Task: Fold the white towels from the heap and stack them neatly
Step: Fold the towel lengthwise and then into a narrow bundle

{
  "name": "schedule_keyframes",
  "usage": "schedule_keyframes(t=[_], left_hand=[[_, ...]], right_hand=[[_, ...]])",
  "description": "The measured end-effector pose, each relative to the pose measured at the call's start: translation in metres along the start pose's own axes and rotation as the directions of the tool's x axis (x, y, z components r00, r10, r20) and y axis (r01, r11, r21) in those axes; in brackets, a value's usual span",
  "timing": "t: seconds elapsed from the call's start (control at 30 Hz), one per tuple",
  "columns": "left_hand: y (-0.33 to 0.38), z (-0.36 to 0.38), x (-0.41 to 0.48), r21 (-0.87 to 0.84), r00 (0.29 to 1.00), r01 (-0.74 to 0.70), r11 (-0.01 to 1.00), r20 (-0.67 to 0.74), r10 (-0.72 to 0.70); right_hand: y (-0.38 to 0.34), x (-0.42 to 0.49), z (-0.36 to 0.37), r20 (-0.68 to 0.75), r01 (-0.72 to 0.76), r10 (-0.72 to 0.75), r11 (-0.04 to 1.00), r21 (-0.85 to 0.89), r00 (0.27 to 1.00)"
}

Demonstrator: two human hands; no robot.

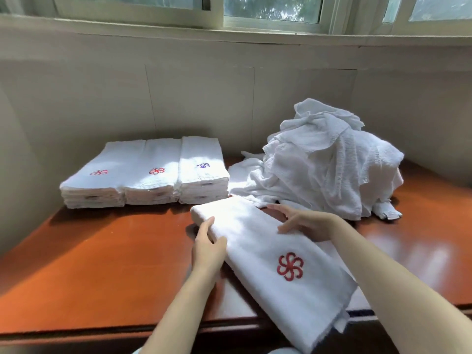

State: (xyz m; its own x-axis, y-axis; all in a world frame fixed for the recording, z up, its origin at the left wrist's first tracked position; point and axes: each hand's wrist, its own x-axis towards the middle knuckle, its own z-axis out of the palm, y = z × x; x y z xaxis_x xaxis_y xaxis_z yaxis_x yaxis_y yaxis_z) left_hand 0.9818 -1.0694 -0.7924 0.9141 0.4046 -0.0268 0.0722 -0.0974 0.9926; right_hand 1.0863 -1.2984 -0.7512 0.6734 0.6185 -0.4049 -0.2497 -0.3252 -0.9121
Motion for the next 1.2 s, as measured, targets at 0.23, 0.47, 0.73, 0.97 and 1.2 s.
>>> schedule_keyframes(t=[0.23, 0.47, 0.73, 0.97, 1.2], left_hand=[[0.010, -0.042, 0.008, -0.035, 0.994, -0.013, 0.999, 0.112, 0.017], [0.074, -0.130, 0.037, -0.160, 0.960, -0.248, 0.956, 0.096, 0.265], [0.147, -0.196, 0.217, -0.077, 0.995, -0.100, 0.992, 0.018, 0.102], [0.066, -0.193, 0.275, 0.223, 0.979, 0.178, 0.958, 0.058, -0.196], [0.063, -0.194, 0.284, 0.302, 0.932, 0.171, 0.938, 0.260, -0.254]], right_hand=[[-0.015, 0.041, 0.050, -0.006, 0.078, -0.084, 0.951, -0.298, 0.996], [-0.090, 0.072, 0.086, 0.159, 0.366, -0.366, 0.930, 0.031, 0.917], [-0.232, 0.220, 0.090, -0.111, 0.492, -0.486, 0.869, 0.041, 0.867], [-0.199, 0.368, 0.067, -0.292, 0.235, -0.245, 0.970, -0.071, 0.925], [-0.216, 0.406, 0.061, -0.406, 0.267, -0.307, 0.952, -0.153, 0.861]])
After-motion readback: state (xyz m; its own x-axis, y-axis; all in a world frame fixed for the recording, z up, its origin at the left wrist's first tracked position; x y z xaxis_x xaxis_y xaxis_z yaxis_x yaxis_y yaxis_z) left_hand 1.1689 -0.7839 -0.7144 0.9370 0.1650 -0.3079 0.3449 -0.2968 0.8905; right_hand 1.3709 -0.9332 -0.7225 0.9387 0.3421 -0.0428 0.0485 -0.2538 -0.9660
